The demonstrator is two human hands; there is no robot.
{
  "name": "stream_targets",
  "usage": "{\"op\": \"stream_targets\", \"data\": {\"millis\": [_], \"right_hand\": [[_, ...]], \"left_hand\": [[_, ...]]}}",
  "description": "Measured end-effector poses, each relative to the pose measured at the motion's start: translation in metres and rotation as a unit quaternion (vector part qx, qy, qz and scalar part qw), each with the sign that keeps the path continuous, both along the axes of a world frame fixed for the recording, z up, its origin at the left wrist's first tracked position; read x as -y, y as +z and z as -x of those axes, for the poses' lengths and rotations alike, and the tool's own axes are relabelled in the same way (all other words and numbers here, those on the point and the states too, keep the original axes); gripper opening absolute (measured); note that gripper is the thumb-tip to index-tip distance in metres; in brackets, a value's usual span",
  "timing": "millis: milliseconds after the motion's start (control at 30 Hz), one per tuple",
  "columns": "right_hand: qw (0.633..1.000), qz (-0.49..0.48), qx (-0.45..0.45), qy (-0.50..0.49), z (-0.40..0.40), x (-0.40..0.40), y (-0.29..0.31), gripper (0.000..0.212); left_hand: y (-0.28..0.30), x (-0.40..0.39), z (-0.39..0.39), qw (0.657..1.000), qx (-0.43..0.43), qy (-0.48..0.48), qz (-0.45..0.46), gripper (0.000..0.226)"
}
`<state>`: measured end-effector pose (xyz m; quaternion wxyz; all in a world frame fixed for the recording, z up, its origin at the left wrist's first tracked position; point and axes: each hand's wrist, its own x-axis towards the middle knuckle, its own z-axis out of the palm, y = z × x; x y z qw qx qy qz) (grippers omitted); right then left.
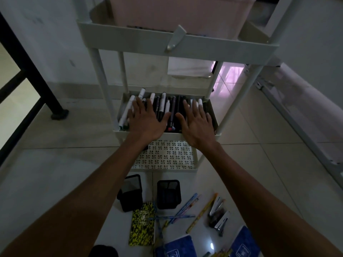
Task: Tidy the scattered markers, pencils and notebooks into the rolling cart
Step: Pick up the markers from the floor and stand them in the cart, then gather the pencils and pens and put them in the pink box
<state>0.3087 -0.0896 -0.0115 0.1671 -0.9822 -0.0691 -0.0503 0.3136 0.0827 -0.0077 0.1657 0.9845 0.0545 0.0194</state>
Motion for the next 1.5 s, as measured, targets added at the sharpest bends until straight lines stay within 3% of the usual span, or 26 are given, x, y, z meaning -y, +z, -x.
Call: {"op": "stream_targets", "data": {"millis": [400,533,700,933,1133,1233,1367,1500], "right_hand": [[0.999,0.020,-0.018,0.021,-0.001,0.003,-0.001,0.063],[0.999,-0.029,0.019,0.014,0.015,0.011,-0.001,0.066],[0.995,-0.063,0.059,0.059,0.059,0.034,0.003,0.064],[0.992,-0.093,0.028,0.074,0.140,0.083,-0.018,0.061],[0.993,-0.069,-0.058,0.072,0.226,0.140,-0.052,0.064],[0.992,-0.058,-0.091,0.071,0.271,0.166,-0.077,0.061],[0.983,-0.033,-0.149,0.101,0.332,0.188,-0.109,0.057],[0.968,0.011,-0.200,0.148,0.382,0.208,-0.142,0.073]], "left_hand": [[0.003,0.001,0.005,1.000,-0.007,-0.005,-0.011,0.079],[0.009,0.010,0.023,0.998,0.067,0.000,0.006,0.076],[0.008,0.026,0.060,0.980,0.187,-0.070,0.021,0.067],[-0.011,0.074,0.145,0.972,0.199,-0.093,0.090,0.059],[-0.056,0.121,0.234,0.976,0.145,-0.107,0.119,0.048],[-0.095,0.144,0.278,0.978,0.078,-0.145,0.130,0.046],[-0.153,0.164,0.336,0.971,-0.017,-0.189,0.144,0.053],[-0.194,0.167,0.375,0.963,-0.090,-0.222,0.124,0.070]]}}
